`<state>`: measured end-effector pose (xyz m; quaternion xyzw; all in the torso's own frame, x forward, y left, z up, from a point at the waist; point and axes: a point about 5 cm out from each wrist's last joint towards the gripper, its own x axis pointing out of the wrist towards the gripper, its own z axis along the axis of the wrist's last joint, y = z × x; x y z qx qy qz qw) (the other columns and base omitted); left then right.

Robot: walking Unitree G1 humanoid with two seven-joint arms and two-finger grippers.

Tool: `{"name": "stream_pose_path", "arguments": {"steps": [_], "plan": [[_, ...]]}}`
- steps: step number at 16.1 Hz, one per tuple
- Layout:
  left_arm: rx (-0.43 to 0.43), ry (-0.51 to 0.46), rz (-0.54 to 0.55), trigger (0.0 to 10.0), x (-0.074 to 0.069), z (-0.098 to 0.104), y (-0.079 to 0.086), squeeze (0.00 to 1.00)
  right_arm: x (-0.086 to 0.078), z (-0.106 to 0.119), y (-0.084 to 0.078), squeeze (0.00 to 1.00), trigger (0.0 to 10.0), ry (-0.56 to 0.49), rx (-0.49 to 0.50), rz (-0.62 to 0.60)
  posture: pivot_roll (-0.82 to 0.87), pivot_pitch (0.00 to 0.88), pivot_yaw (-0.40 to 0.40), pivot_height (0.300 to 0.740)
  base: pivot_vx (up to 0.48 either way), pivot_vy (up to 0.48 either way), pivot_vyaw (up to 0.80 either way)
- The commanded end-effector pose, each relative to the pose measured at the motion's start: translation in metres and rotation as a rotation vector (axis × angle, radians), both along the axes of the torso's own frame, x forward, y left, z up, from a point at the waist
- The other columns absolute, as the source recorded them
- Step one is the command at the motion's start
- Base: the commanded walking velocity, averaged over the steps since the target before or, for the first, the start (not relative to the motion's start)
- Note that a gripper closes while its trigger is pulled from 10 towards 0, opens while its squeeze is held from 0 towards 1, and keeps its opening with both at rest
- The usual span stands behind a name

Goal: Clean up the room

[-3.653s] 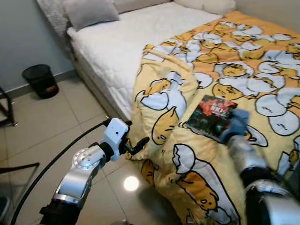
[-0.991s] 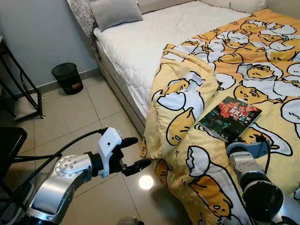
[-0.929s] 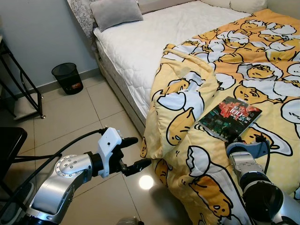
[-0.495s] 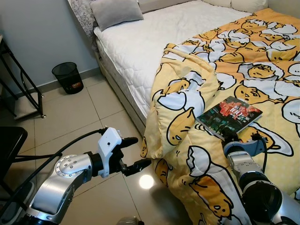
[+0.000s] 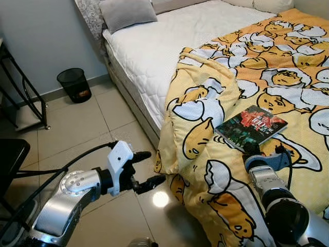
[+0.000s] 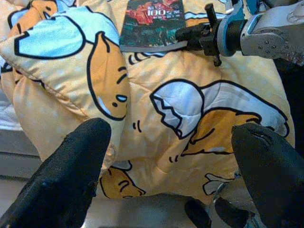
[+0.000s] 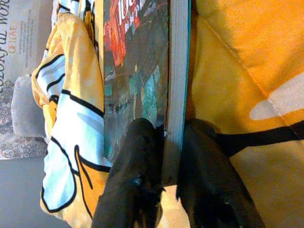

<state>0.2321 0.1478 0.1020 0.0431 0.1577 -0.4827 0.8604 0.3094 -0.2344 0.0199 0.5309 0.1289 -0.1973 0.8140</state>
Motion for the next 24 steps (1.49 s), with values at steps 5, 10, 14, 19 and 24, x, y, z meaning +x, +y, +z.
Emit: {"name": "stream_pose_path", "arguments": {"steps": [5, 10, 14, 19, 24], "plan": [[-0.005, -0.008, -0.015, 10.0, -0.012, 0.002, -0.001, 0.88, -0.001, -0.001, 0.002, 0.00, 0.0, -0.035, -0.007, 0.079, 0.25, 0.000, 0.077, 0.740, 0.000, 0.000, 0.00], [-0.017, -0.012, -0.019, 10.0, -0.017, 0.003, -0.002, 0.88, -0.024, -0.020, 0.001, 0.00, 0.0, -0.015, 0.019, 0.092, 0.23, 0.000, 0.071, 0.740, 0.000, 0.000, 0.00], [-0.020, -0.019, -0.015, 10.0, -0.015, 0.004, -0.003, 0.88, -0.044, -0.043, 0.010, 0.00, 10.0, 0.130, -0.016, 0.107, 0.23, 0.000, 0.077, 0.740, 0.000, 0.000, 0.00], [-0.014, -0.015, -0.004, 10.0, -0.013, 0.005, 0.000, 0.88, -0.026, -0.029, 0.015, 1.00, 10.0, 0.100, 0.011, 0.069, 0.26, 0.000, 0.074, 0.740, 0.000, 0.000, 0.00], [-0.008, -0.006, -0.010, 10.0, -0.015, 0.005, 0.000, 0.88, -0.024, -0.031, 0.021, 1.00, 10.0, 0.147, 0.028, 0.029, 0.28, 0.000, 0.083, 0.740, 0.000, 0.000, 0.00]]}}
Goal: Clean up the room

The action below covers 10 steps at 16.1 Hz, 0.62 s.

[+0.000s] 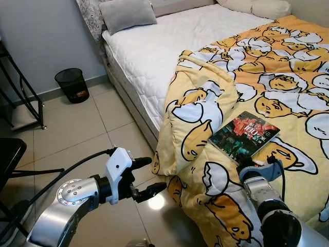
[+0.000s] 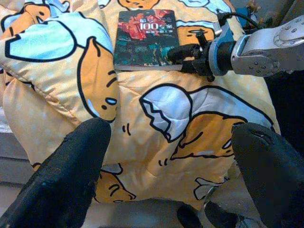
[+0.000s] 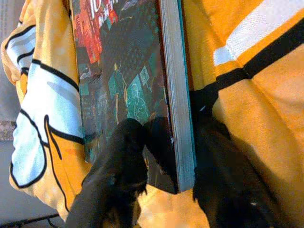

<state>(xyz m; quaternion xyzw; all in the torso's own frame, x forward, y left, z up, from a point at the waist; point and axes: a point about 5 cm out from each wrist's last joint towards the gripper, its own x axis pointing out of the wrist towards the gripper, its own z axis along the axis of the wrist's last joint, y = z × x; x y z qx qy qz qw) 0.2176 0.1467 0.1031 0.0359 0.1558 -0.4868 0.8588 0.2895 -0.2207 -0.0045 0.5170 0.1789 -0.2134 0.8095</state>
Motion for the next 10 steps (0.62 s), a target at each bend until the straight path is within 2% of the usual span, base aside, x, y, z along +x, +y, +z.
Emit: {"name": "stream_pose_path", "arguments": {"steps": [1, 5, 7, 8, 9, 10], "plan": [[0.010, -0.008, -0.004, 10.0, -0.001, 0.004, 0.002, 0.88, -0.003, -0.006, 0.008, 1.00, 10.0, 0.033, 0.047, -0.020, 0.28, 0.000, 0.086, 0.740, 0.000, 0.000, 0.00], [0.022, 0.005, 0.000, 10.0, -0.007, 0.005, 0.006, 0.88, 0.002, -0.003, 0.013, 1.00, 10.0, 0.033, 0.058, -0.029, 0.31, 0.031, 0.110, 0.740, 0.000, 0.000, 0.00], [0.024, 0.010, 0.005, 10.0, -0.013, 0.006, 0.008, 0.88, 0.007, 0.001, 0.017, 1.00, 10.0, -0.004, 0.073, -0.024, 0.33, 0.055, 0.118, 0.740, 0.000, 0.000, 0.00], [0.024, 0.014, 0.010, 10.0, -0.017, 0.007, 0.009, 0.88, 0.013, 0.007, 0.020, 0.68, 10.0, -0.062, 0.091, -0.024, 0.34, 0.066, 0.121, 0.740, 0.000, 0.000, 0.00], [0.023, 0.019, 0.020, 10.0, -0.021, 0.009, 0.010, 0.88, 0.021, 0.016, 0.023, 0.00, 10.0, -0.138, 0.114, -0.032, 0.35, 0.069, 0.121, 0.740, 0.000, 0.000, 0.00], [0.023, 0.021, 0.024, 10.0, -0.022, 0.009, 0.011, 0.88, 0.024, 0.020, 0.025, 0.00, 10.0, -0.168, 0.122, -0.034, 0.35, 0.069, 0.121, 0.740, 0.000, 0.000, 0.00]]}}
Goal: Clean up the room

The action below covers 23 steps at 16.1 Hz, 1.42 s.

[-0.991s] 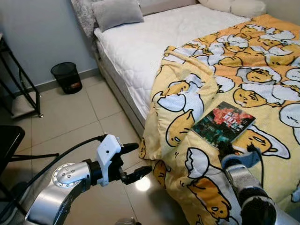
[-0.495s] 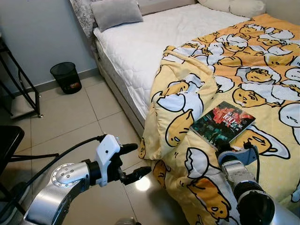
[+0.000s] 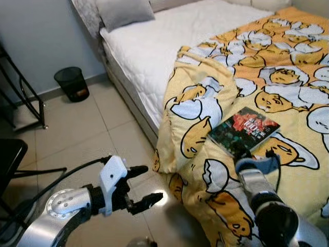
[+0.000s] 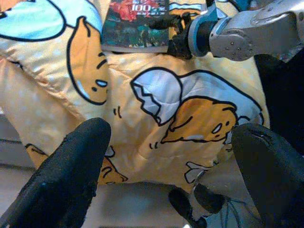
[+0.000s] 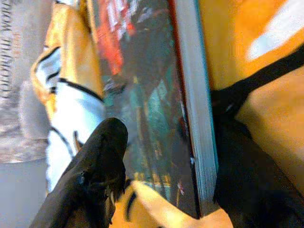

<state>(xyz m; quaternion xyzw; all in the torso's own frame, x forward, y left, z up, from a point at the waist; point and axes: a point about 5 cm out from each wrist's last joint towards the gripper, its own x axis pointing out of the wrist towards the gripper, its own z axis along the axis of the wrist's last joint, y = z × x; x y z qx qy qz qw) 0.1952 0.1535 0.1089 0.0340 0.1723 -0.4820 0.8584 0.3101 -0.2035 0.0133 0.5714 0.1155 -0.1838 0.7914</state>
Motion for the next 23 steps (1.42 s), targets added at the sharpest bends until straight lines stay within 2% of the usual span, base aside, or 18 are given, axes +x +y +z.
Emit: {"name": "stream_pose_path", "arguments": {"steps": [1, 2, 3, 4, 10, 12, 16, 20, 22, 23], "plan": [[0.011, -0.010, 0.018, 10.0, -0.001, 0.004, 0.005, 0.88, 0.008, 0.007, 0.008, 0.00, 10.0, -0.045, 0.021, 0.001, 0.35, 0.070, 0.119, 0.740, 0.000, 0.000, 0.00], [0.011, -0.009, 0.020, 10.0, 0.000, 0.005, 0.004, 0.88, 0.009, 0.010, 0.007, 0.00, 10.0, -0.054, 0.029, -0.027, 0.35, 0.069, 0.118, 0.740, 0.000, 0.000, 0.00], [0.011, -0.009, 0.021, 10.0, 0.000, 0.005, 0.004, 0.88, 0.009, 0.009, 0.006, 0.00, 7.4, -0.050, 0.033, -0.034, 0.35, 0.068, 0.115, 0.740, 0.000, 0.000, 0.00], [0.011, -0.008, 0.024, 10.0, -0.001, 0.005, 0.004, 0.88, 0.009, 0.009, 0.006, 0.00, 0.0, -0.046, 0.035, -0.035, 0.35, 0.065, 0.112, 0.740, 0.000, 0.000, 0.00], [0.015, -0.010, 0.030, 10.0, 0.001, 0.006, 0.005, 0.88, 0.009, 0.009, 0.005, 0.00, 0.0, -0.041, 0.028, -0.033, 0.35, 0.055, 0.108, 0.740, 0.000, 0.000, 0.00], [0.015, -0.014, 0.030, 10.0, 0.002, 0.006, 0.004, 0.88, 0.008, 0.008, 0.004, 0.00, 0.0, -0.021, -0.013, -0.004, 0.35, 0.045, 0.102, 0.740, 0.000, 0.000, 0.00], [0.018, -0.024, 0.040, 10.0, 0.004, 0.006, 0.004, 0.88, 0.011, 0.011, 0.005, 0.00, 0.0, -0.034, -0.035, 0.019, 0.34, 0.014, 0.088, 0.740, 0.000, 0.000, 0.00], [0.006, -0.056, 0.081, 10.0, 0.011, 0.006, 0.003, 0.88, 0.015, 0.016, 0.004, 0.00, 0.0, -0.041, -0.025, 0.002, 0.32, 0.000, 0.055, 0.740, 0.000, 0.000, 0.00], [-0.026, -0.070, 0.128, 10.0, 0.018, 0.005, 0.002, 0.88, 0.015, 0.017, 0.001, 0.00, 0.0, -0.056, -0.009, -0.011, 0.29, 0.000, 0.042, 0.740, 0.000, 0.000, 0.00], [-0.036, -0.079, 0.157, 10.0, 0.022, 0.004, 0.001, 0.87, 0.015, 0.018, 0.000, 0.00, 0.0, -0.074, -0.032, 0.012, 0.24, 0.000, 0.039, 0.740, 0.000, 0.000, 0.00]]}}
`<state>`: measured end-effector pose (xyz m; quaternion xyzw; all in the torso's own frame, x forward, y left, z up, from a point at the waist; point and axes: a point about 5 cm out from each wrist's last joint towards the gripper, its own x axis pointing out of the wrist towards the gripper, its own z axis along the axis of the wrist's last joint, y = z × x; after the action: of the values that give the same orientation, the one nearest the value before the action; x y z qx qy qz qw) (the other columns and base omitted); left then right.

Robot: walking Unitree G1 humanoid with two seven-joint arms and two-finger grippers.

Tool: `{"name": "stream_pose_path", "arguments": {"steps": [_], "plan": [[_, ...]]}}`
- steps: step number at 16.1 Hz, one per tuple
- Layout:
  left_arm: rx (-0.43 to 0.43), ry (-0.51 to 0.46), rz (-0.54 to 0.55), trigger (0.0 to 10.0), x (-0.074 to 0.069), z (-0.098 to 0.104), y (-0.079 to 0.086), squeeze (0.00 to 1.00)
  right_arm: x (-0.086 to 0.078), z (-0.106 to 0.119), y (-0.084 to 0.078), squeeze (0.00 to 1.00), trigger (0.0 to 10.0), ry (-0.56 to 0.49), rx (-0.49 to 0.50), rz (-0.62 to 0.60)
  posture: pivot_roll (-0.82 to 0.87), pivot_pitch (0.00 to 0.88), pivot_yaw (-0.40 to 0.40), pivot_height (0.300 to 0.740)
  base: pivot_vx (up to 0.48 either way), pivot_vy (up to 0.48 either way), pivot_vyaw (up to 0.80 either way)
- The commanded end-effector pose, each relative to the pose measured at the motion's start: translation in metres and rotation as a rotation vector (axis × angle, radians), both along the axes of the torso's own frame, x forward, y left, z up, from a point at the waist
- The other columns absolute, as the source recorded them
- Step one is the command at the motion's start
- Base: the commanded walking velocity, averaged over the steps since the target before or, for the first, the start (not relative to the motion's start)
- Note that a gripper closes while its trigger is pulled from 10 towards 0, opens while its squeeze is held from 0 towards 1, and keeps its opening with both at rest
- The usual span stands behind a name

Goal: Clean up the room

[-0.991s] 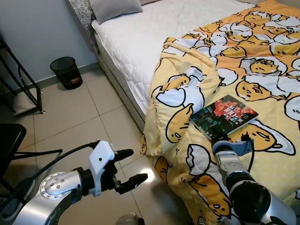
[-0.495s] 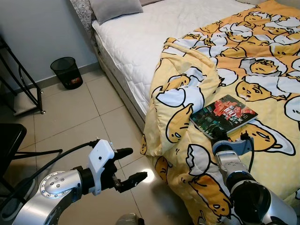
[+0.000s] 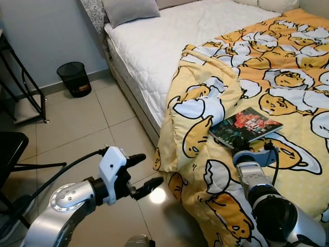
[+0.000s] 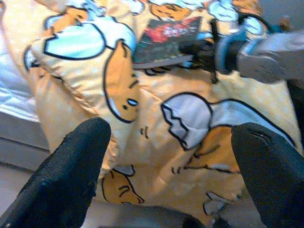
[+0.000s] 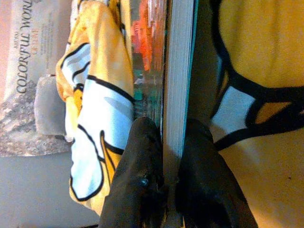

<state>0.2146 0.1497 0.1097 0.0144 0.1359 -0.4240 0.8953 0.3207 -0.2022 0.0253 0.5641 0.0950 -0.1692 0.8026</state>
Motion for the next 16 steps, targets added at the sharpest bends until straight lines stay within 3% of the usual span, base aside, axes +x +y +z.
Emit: {"name": "stream_pose_path", "arguments": {"steps": [1, 2, 4, 5, 6, 7, 10, 11, 13, 14, 15, 16], "plan": [[0.009, -0.030, 0.050, 10.0, 0.006, 0.000, 0.003, 0.86, 0.004, 0.006, -0.002, 0.00, 0.0, -0.040, -0.044, 0.038, 0.19, 0.000, 0.046, 0.740, 0.000, 0.000, 0.00], [-0.002, -0.034, 0.071, 10.0, 0.008, -0.001, 0.002, 0.87, 0.003, 0.006, -0.002, 0.00, 0.0, -0.047, -0.068, 0.058, 0.18, 0.000, 0.048, 0.740, 0.000, 0.000, 0.00], [-0.032, -0.069, 0.196, 10.0, 0.020, -0.003, 0.004, 0.87, -0.001, 0.007, -0.008, 0.00, 0.0, -0.077, -0.218, 0.125, 0.10, 0.000, 0.054, 0.740, 0.000, 0.000, 0.00], [0.005, -0.099, 0.285, 10.0, 0.029, -0.006, 0.006, 0.80, -0.003, 0.015, -0.012, 0.00, 0.0, -0.137, -0.384, 0.179, 0.07, 0.000, 0.059, 0.740, 0.000, 0.000, 0.00], [0.012, -0.116, 0.296, 10.0, 0.032, -0.006, 0.005, 0.80, -0.005, 0.019, -0.012, 0.00, 0.0, -0.152, -0.445, 0.200, 0.05, 0.000, 0.062, 0.740, 0.000, 0.000, 0.00], [0.025, -0.144, 0.341, 10.0, 0.037, -0.005, 0.005, 0.80, -0.008, 0.028, -0.010, 0.00, 0.0, -0.195, -0.553, 0.222, 0.04, 0.000, 0.063, 0.740, 0.000, 0.000, 0.00], [0.037, -0.174, 0.476, 10.0, 0.047, -0.008, 0.008, 0.81, -0.019, 0.050, -0.002, 0.00, 0.0, -0.271, -0.696, 0.200, 0.00, 0.000, 0.058, 0.740, 0.000, 0.000, 0.00], [0.062, -0.195, 0.494, 10.0, 0.048, -0.010, 0.005, 0.80, -0.025, 0.066, 0.004, 0.00, 0.0, -0.334, -0.850, 0.218, 0.01, 0.000, 0.043, 0.740, 0.000, 0.000, 0.00], [0.078, -0.213, 0.555, 10.0, 0.044, -0.013, 0.006, 0.75, -0.033, 0.081, 0.013, 0.00, 0.0, -0.346, -0.960, 0.179, 0.01, 0.000, 0.015, 0.740, 0.000, 0.000, 0.00], [0.074, -0.229, 0.565, 10.0, 0.043, -0.013, 0.007, 0.72, -0.033, 0.081, 0.016, 0.00, 1.1, -0.328, -0.958, 0.215, 0.01, 0.000, 0.015, 0.740, 0.000, 0.000, 0.00], [0.085, -0.251, 0.579, 10.0, 0.042, -0.013, 0.009, 0.69, -0.033, 0.078, 0.022, 0.00, 7.6, -0.311, -0.974, 0.275, 0.02, 0.000, 0.016, 0.740, 0.000, 0.000, 0.00], [0.120, -0.240, 0.577, 10.0, 0.040, -0.016, 0.010, 0.65, -0.035, 0.075, 0.030, 0.00, 10.0, -0.317, -0.993, 0.331, 0.04, 0.000, 0.008, 0.740, 0.000, 0.000, 0.00]]}}
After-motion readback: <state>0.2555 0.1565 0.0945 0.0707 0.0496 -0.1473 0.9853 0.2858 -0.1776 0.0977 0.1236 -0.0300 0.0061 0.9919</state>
